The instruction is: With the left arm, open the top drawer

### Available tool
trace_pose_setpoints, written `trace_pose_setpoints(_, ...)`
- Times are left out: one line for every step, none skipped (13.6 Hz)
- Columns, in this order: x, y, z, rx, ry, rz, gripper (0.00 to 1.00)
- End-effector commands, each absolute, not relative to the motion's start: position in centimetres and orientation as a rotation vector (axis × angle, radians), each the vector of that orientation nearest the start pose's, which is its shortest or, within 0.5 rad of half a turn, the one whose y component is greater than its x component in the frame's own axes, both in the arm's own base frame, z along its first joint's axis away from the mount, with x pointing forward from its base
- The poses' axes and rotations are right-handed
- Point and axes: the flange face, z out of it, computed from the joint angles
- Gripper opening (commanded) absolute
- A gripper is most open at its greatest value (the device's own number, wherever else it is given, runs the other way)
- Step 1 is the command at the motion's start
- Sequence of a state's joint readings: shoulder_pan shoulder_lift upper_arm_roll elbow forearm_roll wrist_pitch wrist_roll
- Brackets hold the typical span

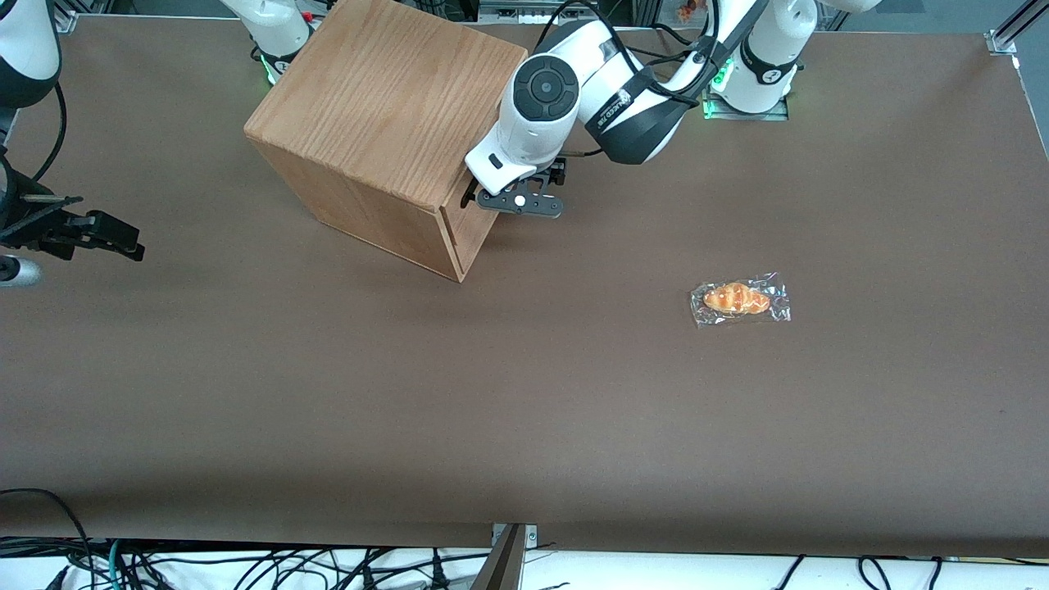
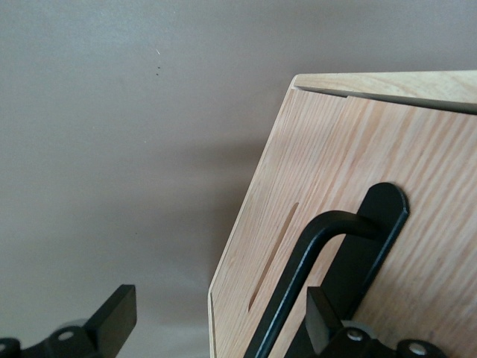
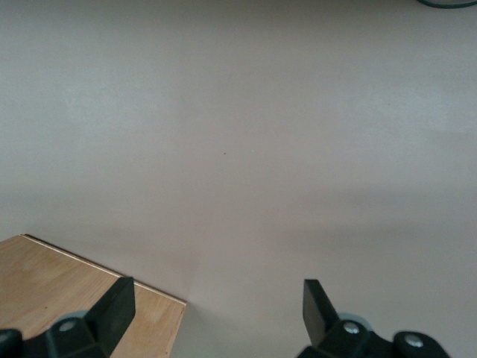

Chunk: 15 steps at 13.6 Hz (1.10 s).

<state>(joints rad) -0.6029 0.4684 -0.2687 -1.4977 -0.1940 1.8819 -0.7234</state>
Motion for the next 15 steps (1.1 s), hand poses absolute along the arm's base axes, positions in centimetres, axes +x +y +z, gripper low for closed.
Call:
trace_pose_setpoints(45.0, -51.3, 40.5, -3.299, 0.110, 0.441, 1.00)
trace_pose_setpoints(44.9, -51.3, 40.1, -3.295, 0.108, 0.448, 1.00)
trace_pose_setpoints(44.9, -51.2, 39.8, -3.291, 0.105, 0.452, 1.00)
trace_pose_setpoints(45.0, -51.1, 39.7, -3.290, 0.102, 0.454, 1.00)
trace_pose_setpoints(45.1, -51.2, 39.5, -3.291, 0.100, 0.455, 1.00)
trace_pose_setpoints(45.1, -51.3, 39.3, -3.301, 0.097, 0.442, 1.00)
trace_pose_setpoints(45.0, -51.5, 39.0, -3.302, 0.099, 0.438, 1.00)
trace_pose_setpoints(45.0, -51.5, 39.1, -3.304, 0.096, 0.437, 1.00)
trace_pose_setpoints(45.3, -51.2, 39.1, -3.305, 0.089, 0.435, 1.00)
trace_pose_setpoints(45.2, -51.2, 39.1, -3.303, 0.092, 0.438, 1.00)
trace_pose_setpoints(45.3, -51.2, 39.1, -3.303, 0.089, 0.437, 1.00)
trace_pose_setpoints(45.3, -51.1, 39.1, -3.304, 0.087, 0.437, 1.00)
trace_pose_setpoints(45.5, -50.9, 39.1, -3.303, 0.083, 0.438, 1.00)
trace_pose_setpoints(45.6, -50.7, 39.1, -3.299, 0.078, 0.437, 1.00)
trace_pose_setpoints(45.7, -50.6, 39.1, -3.288, 0.090, 0.416, 1.00)
